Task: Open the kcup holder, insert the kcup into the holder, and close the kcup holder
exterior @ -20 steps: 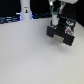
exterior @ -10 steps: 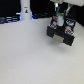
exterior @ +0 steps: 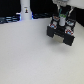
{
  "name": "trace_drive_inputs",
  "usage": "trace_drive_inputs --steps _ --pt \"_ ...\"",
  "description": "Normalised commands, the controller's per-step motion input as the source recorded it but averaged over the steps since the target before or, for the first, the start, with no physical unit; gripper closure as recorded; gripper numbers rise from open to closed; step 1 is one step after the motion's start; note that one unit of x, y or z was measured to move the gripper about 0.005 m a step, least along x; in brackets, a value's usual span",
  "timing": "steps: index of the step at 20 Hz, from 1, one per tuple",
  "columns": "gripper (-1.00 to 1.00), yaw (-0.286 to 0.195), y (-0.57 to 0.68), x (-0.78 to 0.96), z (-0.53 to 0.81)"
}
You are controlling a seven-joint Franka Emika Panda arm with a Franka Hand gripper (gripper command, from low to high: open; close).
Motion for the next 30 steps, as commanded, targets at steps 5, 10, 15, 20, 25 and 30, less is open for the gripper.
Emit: trace_drive_inputs --steps 5,10,15,20,25,30 --pt "1.0 -0.01 0.0 0.16 -0.07" --pt "1.0 -0.01 0.0 0.14 -0.07" --pt "1.0 -0.02 -0.1 0.02 0.2" --pt "1.0 -0.023 -0.29 0.0 0.22" --pt "1.0 -0.005 -0.1 0.05 -0.06" --pt "1.0 -0.007 0.01 0.1 -0.13"
